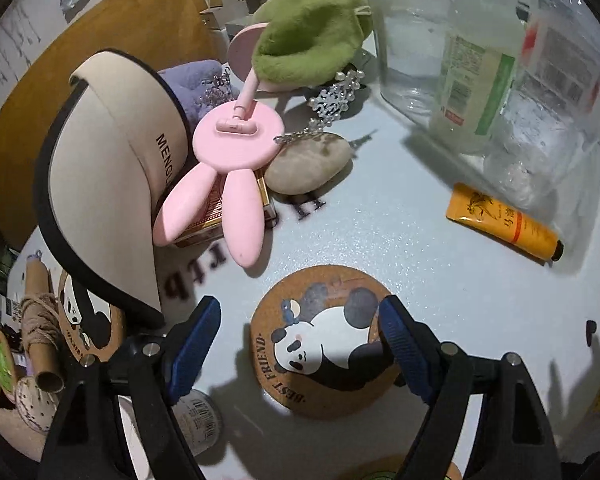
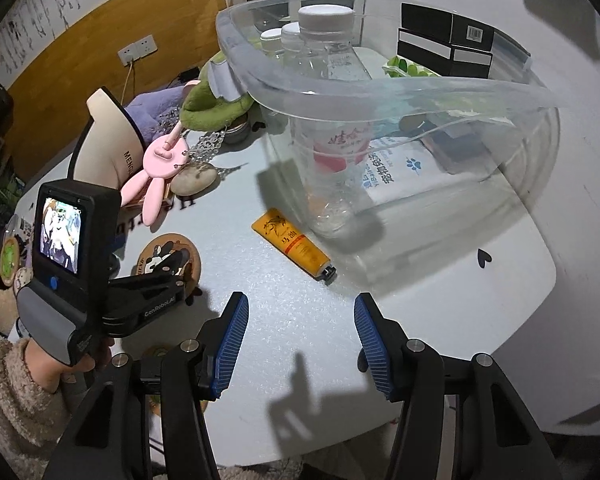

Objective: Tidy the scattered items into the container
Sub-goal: 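Close the left tool on the panda coaster and lift it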

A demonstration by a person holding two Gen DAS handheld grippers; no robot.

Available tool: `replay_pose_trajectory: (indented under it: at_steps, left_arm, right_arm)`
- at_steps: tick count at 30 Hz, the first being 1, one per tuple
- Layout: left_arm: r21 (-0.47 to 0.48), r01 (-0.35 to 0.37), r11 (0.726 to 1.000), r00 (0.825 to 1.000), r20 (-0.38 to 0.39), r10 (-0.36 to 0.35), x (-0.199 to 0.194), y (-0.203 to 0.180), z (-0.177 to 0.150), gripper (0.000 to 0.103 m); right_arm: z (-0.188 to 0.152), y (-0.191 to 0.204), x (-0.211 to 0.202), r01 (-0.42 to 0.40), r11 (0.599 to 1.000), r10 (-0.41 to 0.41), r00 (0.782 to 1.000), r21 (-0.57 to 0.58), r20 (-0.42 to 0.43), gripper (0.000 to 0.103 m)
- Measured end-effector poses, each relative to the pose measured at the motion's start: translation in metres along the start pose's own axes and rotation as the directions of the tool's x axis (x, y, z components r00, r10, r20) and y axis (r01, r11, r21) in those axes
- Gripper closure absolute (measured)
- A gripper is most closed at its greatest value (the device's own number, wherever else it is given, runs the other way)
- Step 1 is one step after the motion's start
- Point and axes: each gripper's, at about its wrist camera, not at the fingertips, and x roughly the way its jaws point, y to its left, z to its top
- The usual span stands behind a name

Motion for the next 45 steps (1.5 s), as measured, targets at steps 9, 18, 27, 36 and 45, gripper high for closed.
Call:
replay_pose_trajectory:
  at_steps: [9, 18, 27, 36, 45]
  left_arm:
    - [-0.056, -0.063, 0.996, 0.995, -0.085, 0.058, 0.019, 0.006, 0.007, 0.021]
    - [-0.279, 0.079, 0.957, 0.98, -0.154, -0.125, 0.025, 0.035, -0.005, 0.023]
    - [-0.153, 0.181, 0.971, 0.971, -0.126, -0.201, 0.011, -0.005, -0.016, 0.023]
    - [-0.001, 0.26, 0.966, 0.959, -0.114, -0.259, -0.005, -0.056, -0.026, 0.023]
    - [0.106, 0.322, 0.941, 0.944, -0.113, -0.31, -0.029, -0.103, -0.036, 0.023]
  right_arm:
    - [-0.004, -0.004, -0.006, 0.0, 1.0, 0.0, 1.0, -0.009, 0.008, 0.047]
    - [-0.012, -0.021, -0.013, 0.001, 1.0, -0.002, 1.0, 0.03, 0.012, 0.047]
    - [-0.027, -0.047, -0.015, -0.018, 0.994, 0.017, 1.0, 0.104, 0.002, 0.047]
    - [-0.062, -0.109, 0.007, -0.069, 0.956, 0.074, 0.997, 0.285, -0.007, 0.047]
    - [-0.109, -0.143, 0.05, -0.207, 0.857, 0.28, 0.956, 0.471, -0.089, 0.047]
